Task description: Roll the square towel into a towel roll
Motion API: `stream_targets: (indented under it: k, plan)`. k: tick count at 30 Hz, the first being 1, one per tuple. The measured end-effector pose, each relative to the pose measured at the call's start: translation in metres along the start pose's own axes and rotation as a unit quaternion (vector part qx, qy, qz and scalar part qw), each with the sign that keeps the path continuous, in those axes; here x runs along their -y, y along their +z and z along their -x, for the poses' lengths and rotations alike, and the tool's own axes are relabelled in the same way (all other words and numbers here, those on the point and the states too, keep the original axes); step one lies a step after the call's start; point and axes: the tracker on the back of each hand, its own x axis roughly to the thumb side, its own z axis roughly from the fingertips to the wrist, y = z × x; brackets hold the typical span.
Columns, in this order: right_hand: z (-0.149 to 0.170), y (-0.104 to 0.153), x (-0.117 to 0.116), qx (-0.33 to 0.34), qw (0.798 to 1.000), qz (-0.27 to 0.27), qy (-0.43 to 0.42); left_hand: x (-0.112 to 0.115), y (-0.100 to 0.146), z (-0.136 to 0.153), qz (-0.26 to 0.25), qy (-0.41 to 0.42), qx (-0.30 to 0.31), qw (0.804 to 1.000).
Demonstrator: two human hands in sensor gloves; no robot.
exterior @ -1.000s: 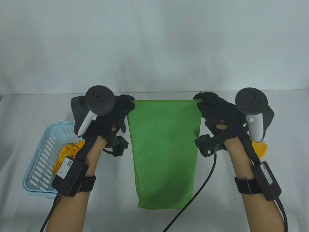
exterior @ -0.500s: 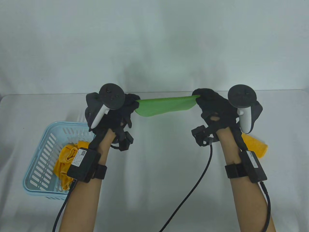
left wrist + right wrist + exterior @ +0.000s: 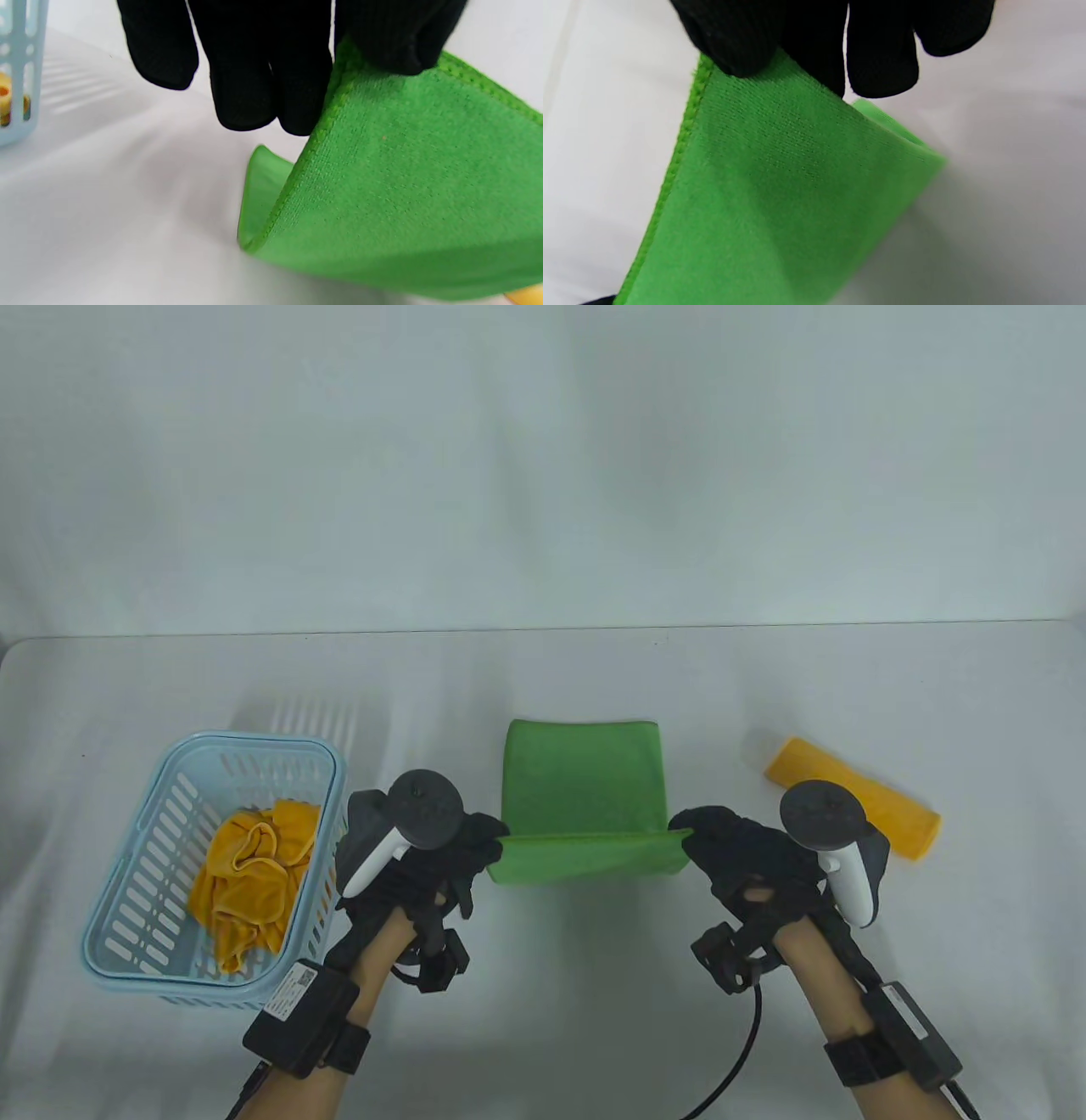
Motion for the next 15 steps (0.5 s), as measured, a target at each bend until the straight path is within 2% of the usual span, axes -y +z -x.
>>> stream_targets:
  k: [2,7,9,15]
  plan:
    - [0.016,0.009,-0.005,-0.002,1.0,-0.022,0.008,0.016,0.011,0.004,0.009,0.004,0.012,1.0]
    - [0.047,0.012,-0.019,-0.023,0.998,-0.06,0.004,0.046,0.015,0.013,0.054,-0.005,0.017,0.998]
    - [0.052,0.014,-0.024,-0.032,0.996,-0.084,0.019,0.054,0.015,0.014,0.072,-0.021,0.016,0.997]
    - [0.054,0.016,-0.033,-0.044,0.99,-0.113,0.065,0.065,0.016,0.017,0.11,-0.032,0.018,0.993]
